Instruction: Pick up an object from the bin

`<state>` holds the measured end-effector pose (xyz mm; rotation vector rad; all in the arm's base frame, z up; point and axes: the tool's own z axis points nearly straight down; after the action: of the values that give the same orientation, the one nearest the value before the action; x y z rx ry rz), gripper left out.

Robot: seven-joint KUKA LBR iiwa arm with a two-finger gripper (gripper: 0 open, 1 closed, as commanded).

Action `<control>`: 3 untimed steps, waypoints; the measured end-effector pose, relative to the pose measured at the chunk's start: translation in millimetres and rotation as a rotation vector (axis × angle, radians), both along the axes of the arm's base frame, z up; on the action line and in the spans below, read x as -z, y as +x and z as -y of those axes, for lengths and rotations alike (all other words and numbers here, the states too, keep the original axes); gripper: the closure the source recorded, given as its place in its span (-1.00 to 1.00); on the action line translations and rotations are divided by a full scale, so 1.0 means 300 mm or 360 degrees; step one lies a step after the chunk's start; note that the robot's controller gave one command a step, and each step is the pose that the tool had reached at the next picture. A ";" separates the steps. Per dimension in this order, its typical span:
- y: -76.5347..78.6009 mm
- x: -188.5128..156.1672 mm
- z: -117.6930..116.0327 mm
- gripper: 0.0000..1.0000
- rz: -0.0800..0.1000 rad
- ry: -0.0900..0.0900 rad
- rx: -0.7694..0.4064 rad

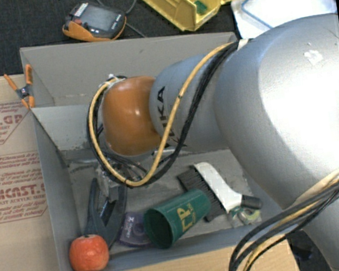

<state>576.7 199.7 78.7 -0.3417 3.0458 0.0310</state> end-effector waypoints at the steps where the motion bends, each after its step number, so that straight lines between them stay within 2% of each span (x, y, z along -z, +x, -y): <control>1: 0.007 -0.011 0.026 1.00 0.0006 0.0003 0.0018; 2: 0.010 -0.005 0.024 1.00 0.0010 0.0003 0.0010; 3: 0.003 -0.014 0.058 1.00 0.0034 0.0003 -0.0058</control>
Offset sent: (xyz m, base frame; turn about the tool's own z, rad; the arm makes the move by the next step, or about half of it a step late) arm 0.0013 -0.0065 -0.0087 -0.0089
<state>577.5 182.3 82.8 -0.3948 3.0178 0.0323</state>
